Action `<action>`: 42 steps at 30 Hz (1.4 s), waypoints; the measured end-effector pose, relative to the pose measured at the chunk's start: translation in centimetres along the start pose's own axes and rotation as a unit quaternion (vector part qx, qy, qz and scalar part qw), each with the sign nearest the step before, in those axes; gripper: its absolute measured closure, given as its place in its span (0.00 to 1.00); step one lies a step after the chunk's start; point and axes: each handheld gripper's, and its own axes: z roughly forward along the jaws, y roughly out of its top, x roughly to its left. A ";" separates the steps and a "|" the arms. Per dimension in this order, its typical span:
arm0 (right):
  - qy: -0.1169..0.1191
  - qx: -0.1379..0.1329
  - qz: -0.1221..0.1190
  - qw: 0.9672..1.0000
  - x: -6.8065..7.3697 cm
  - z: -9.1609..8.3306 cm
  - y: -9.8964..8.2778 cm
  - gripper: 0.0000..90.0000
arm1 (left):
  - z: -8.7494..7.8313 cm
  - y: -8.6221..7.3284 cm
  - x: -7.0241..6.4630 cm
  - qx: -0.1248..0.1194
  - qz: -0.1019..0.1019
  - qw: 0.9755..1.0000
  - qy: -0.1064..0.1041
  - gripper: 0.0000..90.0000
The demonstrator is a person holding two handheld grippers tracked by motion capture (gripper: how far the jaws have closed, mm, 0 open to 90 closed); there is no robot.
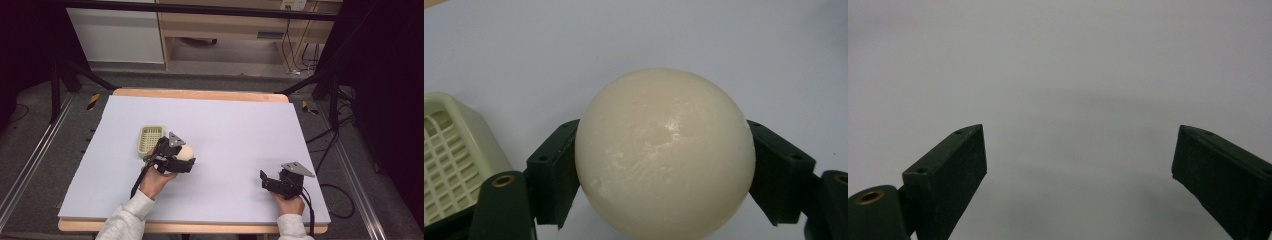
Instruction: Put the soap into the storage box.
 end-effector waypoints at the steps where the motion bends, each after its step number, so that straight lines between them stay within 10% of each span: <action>1: 0.000 0.000 0.000 1.000 0.0 0.0 0.0 0.09 | -0.1 -0.2 0.5 0.000 -0.002 1.000 0.000 0.27; 42: 0.000 0.000 -0.005 1.000 0.0 0.0 0.0 0.09 | -1.3 -1.3 8.0 0.003 -0.066 0.995 0.074 0.27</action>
